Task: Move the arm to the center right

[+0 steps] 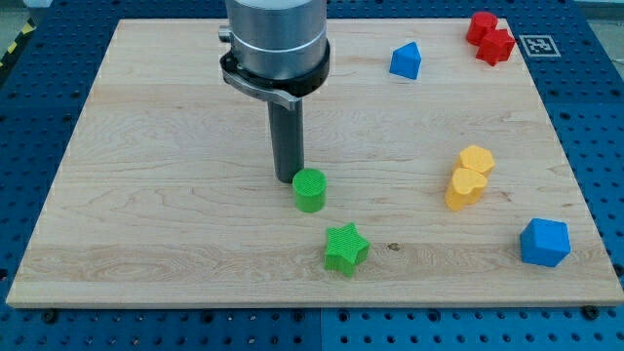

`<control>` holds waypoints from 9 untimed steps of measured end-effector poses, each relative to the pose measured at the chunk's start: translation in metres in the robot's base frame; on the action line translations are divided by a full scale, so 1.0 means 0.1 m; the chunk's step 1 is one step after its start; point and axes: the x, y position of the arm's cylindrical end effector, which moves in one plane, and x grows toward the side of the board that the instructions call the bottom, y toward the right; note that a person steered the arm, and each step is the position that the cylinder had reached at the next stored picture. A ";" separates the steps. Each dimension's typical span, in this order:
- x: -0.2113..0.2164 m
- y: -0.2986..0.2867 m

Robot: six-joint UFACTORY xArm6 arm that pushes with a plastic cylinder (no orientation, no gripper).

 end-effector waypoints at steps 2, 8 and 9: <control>0.23 0.26; -0.97 1.77; -0.89 2.29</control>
